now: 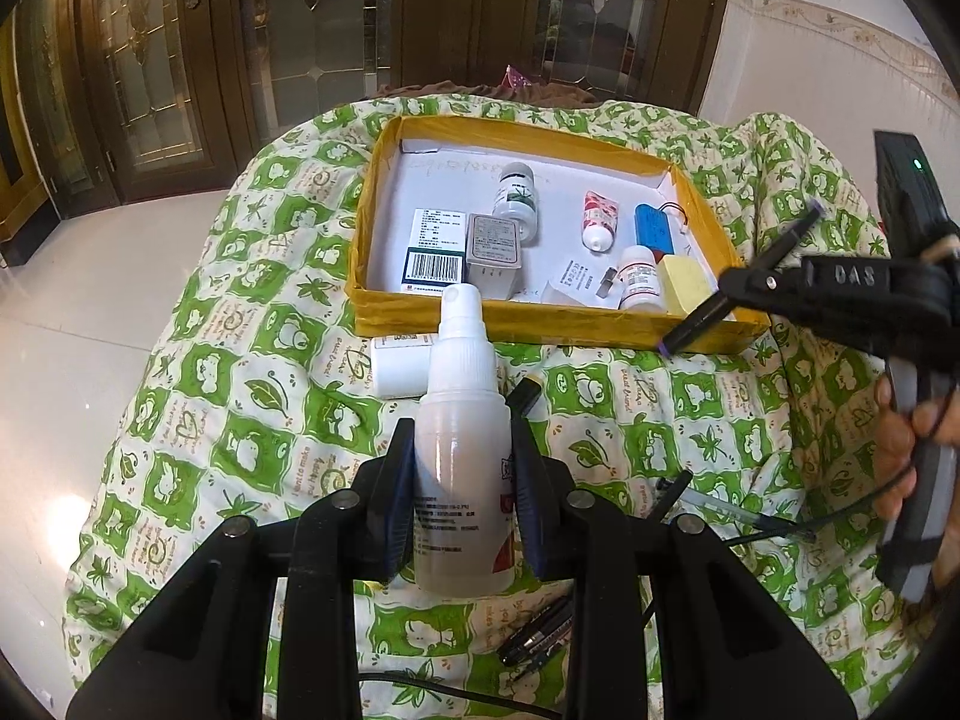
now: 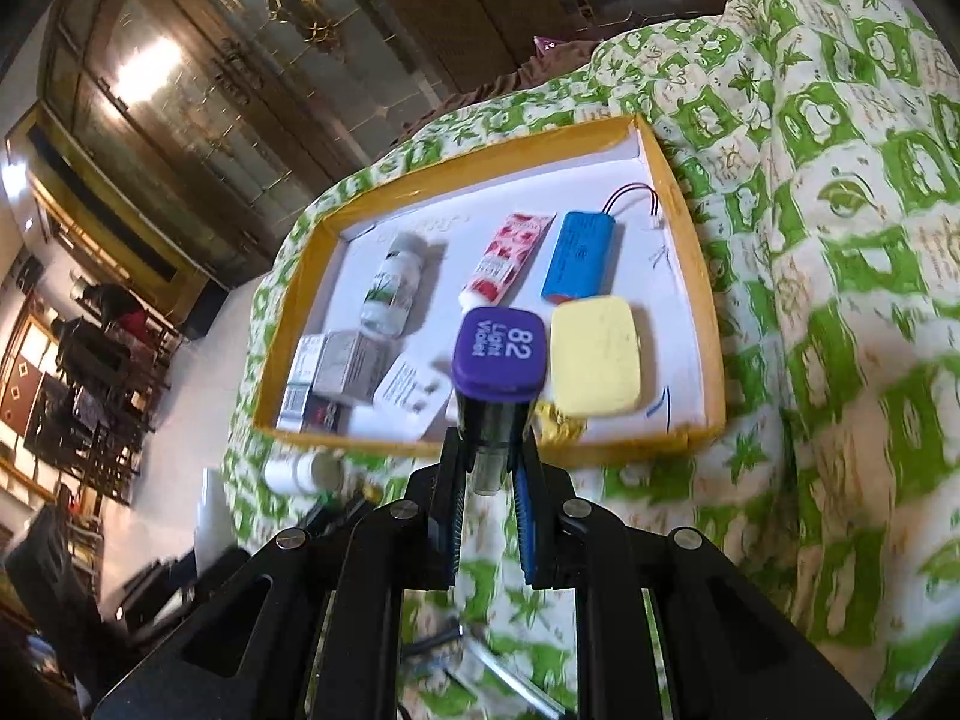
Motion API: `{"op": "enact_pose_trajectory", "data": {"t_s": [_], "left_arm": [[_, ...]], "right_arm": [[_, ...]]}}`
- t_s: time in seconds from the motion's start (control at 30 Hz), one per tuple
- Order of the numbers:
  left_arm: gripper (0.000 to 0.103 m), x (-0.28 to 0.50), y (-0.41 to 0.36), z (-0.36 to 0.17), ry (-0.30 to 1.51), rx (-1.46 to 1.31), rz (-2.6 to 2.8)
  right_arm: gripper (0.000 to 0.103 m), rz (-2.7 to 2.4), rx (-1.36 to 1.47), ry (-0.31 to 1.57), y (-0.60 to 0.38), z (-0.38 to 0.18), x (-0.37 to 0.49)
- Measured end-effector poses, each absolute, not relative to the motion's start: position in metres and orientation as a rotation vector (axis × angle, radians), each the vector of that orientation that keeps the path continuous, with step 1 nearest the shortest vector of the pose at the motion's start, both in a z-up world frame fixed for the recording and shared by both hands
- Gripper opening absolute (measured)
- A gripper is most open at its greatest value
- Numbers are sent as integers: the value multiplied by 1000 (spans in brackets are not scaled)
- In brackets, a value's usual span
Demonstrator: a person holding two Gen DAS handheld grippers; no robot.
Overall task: Organize rigid objects
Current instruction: 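Carry the spray bottle and marker over the tray and lower them, then open both tools to release spray bottle and marker in the tray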
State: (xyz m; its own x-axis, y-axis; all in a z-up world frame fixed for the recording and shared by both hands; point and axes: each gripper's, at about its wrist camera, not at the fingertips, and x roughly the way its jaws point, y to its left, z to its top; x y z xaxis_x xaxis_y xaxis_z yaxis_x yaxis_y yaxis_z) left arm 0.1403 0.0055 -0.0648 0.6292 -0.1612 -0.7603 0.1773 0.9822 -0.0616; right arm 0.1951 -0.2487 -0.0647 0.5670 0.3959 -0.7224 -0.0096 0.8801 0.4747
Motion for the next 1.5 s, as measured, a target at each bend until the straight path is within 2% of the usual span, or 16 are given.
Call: {"op": "enact_pose_trajectory", "data": {"t_s": [0.4,0.83,1.17,1.5], "left_arm": [[27,171,9,-56,879,-2,-206],[27,261,2,-31,913,-59,-231],[27,333,-20,-39,963,-54,-247],[27,368,-29,-63,1007,-38,-226]], "right_arm": [[13,261,477,938,-247,-64,231],[13,308,539,965,-238,-68,270],[13,303,530,986,-224,-78,306],[13,314,550,1015,-222,-93,325]]}}
